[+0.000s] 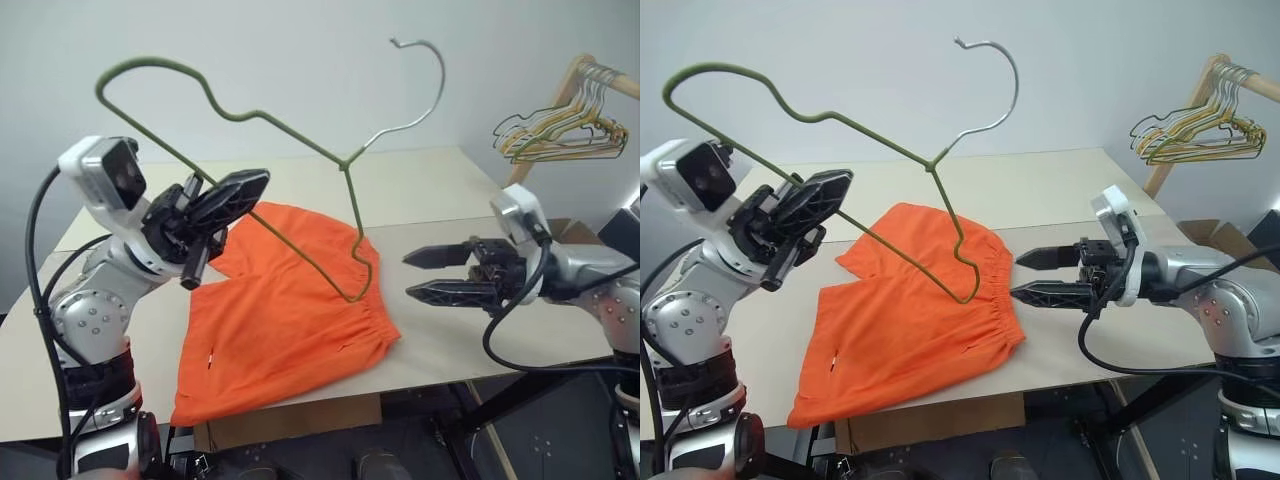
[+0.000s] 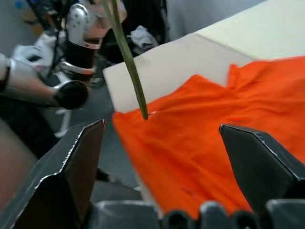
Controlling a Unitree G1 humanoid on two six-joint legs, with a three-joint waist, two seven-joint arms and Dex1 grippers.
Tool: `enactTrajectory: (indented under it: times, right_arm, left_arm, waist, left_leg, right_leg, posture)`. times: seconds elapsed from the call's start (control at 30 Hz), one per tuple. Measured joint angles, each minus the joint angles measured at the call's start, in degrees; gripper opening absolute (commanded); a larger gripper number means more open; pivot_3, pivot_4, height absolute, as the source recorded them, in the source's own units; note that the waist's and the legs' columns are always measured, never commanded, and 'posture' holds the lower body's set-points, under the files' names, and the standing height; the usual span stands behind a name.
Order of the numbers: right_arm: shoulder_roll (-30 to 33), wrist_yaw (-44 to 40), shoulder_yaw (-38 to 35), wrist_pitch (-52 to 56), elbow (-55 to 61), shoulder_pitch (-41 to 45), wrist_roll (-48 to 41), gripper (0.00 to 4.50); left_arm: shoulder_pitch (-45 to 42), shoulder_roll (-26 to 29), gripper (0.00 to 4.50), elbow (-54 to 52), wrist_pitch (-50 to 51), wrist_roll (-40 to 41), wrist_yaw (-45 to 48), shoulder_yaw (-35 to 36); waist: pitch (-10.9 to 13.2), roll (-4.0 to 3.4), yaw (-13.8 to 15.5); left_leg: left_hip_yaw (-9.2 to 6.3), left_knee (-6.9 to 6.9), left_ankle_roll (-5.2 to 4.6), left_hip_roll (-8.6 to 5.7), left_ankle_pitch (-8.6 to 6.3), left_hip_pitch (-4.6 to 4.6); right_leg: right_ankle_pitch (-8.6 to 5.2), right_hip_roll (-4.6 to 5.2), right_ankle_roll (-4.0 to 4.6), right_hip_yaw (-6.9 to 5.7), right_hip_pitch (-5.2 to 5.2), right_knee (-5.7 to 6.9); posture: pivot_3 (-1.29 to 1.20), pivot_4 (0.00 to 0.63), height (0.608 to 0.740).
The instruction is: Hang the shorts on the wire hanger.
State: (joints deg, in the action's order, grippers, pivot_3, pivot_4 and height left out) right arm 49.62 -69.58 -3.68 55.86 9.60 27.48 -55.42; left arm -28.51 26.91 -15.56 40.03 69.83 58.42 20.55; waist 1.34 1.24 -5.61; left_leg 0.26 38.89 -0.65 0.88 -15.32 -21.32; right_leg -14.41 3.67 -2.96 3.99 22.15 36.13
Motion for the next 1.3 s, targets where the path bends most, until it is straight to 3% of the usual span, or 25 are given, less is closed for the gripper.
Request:
enactTrajectory:
  times: [0.4,0.83,0.93,1.23,1.3]
  right_arm:
    - [-7.7,4.9,5.1,2.2,0.0,5.5,1.3,4.47]
    - [-9.9,5.0,7.5,2.7,0.3,7.3,2.4,4.47]
    - [-10.1,5.0,7.6,2.7,0.3,7.5,2.7,3.55]
    - [-11.8,6.0,8.5,2.6,0.3,7.6,5.0,0.26]
    - [-12.1,5.5,9.4,2.2,1.7,7.6,5.2,0.03]
  left_arm:
    - [-0.5,-1.3,0.00,1.2,-2.9,-2.1,3.2,-3.1]
    - [-0.5,-2.0,0.00,1.3,-5.1,-3.8,3.5,-4.3]
    - [-0.5,-2.0,0.00,1.5,-5.2,-4.5,3.6,-4.7]
    - [-1.3,-3.5,0.00,3.0,-5.9,-4.9,1.9,-4.9]
    - [-1.3,-3.5,0.00,4.2,-6.7,-5.2,1.2,-4.5]
  waist:
    - [0.0,0.00,-0.1]
    - [0.0,0.00,-0.2]
    - [0.0,0.00,-0.2]
    - [0.0,0.00,-0.2]
    - [0.0,-0.01,-0.2]
  left_leg:
    - [-0.04,0.01,0.00,0.01,0.00,-0.07]
    - [-0.08,0.01,0.00,0.01,0.00,-0.08]
    - [-0.08,0.01,0.00,0.02,0.00,-0.07]
    - [-0.10,0.01,0.00,0.02,0.00,-0.07]
    - [-0.13,0.00,0.00,0.03,0.00,-0.07]
  right_leg:
    - [0.02,0.00,-0.04,0.02,0.05,-0.01]
    - [0.03,0.00,-0.05,0.02,0.06,-0.01]
    - [0.03,0.00,-0.05,0.01,0.06,0.00]
    - [0.03,0.00,-0.06,0.01,0.07,0.00]
    - [0.03,-0.01,-0.06,0.01,0.08,0.00]
  posture:
    - [-0.13,0.000,0.740]
    - [-0.12,0.000,0.740]
    - [-0.12,0.000,0.740]
    - [-0.13,0.000,0.740]
    - [-0.13,0.000,0.740]
